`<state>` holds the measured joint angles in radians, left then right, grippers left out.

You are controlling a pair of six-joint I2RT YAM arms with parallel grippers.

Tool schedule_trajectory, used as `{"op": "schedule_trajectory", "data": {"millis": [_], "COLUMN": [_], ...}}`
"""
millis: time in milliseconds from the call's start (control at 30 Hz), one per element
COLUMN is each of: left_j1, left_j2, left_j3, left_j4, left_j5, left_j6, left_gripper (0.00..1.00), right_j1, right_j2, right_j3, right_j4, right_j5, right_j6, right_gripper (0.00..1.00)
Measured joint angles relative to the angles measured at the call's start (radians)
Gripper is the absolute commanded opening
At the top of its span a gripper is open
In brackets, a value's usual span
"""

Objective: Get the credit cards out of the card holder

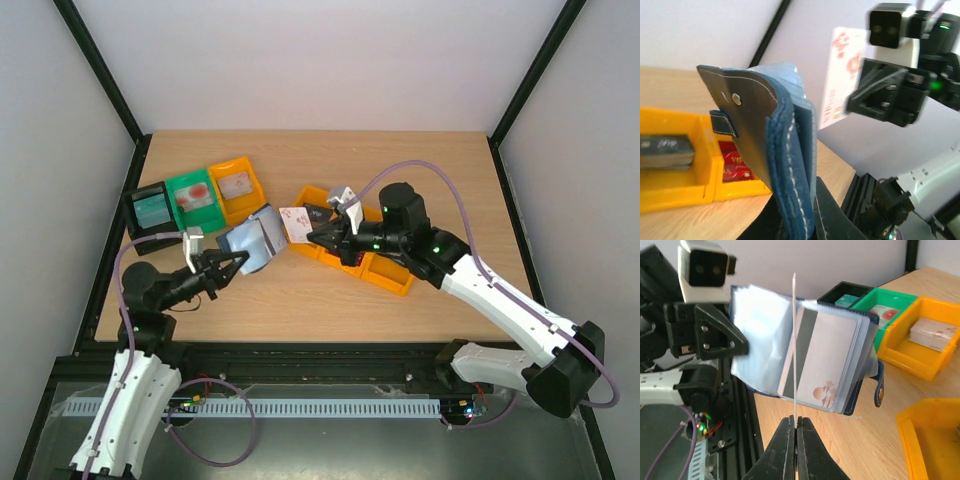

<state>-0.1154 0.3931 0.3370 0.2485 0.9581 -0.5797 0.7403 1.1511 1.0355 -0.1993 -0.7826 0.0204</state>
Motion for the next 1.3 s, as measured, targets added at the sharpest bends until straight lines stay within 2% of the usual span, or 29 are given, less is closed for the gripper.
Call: {"op": "schedule_trajectory", "data": {"millis": [267,467,500,567,633,700,733,767,800,933,1100,1233,1300], "left_j1": [0.082,0.122,0.122,0.122,0.122,0.124,0.127,0.133,0.14,0.169,0.216,0.259,0.268], "left_j2": [0.106,0.197,0.203,0.213,0.22,0.224,0.225,0.225,0.225,0.207,0.164,0.103,0.061], "left_j3": [-0.121,-0.178,-0.178,-0.178,-0.177,-0.174,-0.169,-0.163,-0.153,-0.08,0.081,0.206,0.244], "left_j4": [-0.139,-0.274,-0.286,-0.323,-0.379,-0.44,-0.478,-0.511,-0.544,-0.657,-0.739,-0.717,-0.633], "left_j5": [-0.216,-0.359,-0.377,-0.423,-0.481,-0.538,-0.576,-0.605,-0.635,-0.724,-0.78,-0.782,-0.738], "left_j6": [-0.193,-0.322,-0.332,-0.345,-0.352,-0.353,-0.358,-0.36,-0.365,-0.395,-0.408,-0.36,-0.301], "left_gripper": [0.02,0.02,0.05,0.15,0.31,0.56,0.74,0.88,0.97,0.99,0.99,0.99,0.99], "right_j1": [-0.01,-0.013,-0.013,-0.013,-0.013,-0.013,-0.013,-0.013,-0.013,-0.013,-0.013,-0.01,-0.001], "right_j2": [0.003,0.045,0.049,0.055,0.058,0.058,0.058,0.058,0.058,0.058,0.06,0.063,0.063], "right_j3": [0.005,0.037,0.037,0.037,0.037,0.037,0.037,0.037,0.037,0.037,0.037,0.037,0.037], "right_j4": [0.107,0.132,0.132,0.134,0.134,0.133,0.133,0.133,0.132,0.132,0.133,0.135,0.142], "right_j5": [0.122,0.204,0.211,0.22,0.229,0.24,0.244,0.248,0.252,0.271,0.286,0.253,0.215], "right_j6": [0.255,0.343,0.352,0.367,0.378,0.385,0.389,0.392,0.396,0.419,0.449,0.455,0.443], "right_gripper": [0.02,0.02,0.02,0.02,0.02,0.02,0.02,0.02,0.02,0.02,0.02,0.02,0.02]}}
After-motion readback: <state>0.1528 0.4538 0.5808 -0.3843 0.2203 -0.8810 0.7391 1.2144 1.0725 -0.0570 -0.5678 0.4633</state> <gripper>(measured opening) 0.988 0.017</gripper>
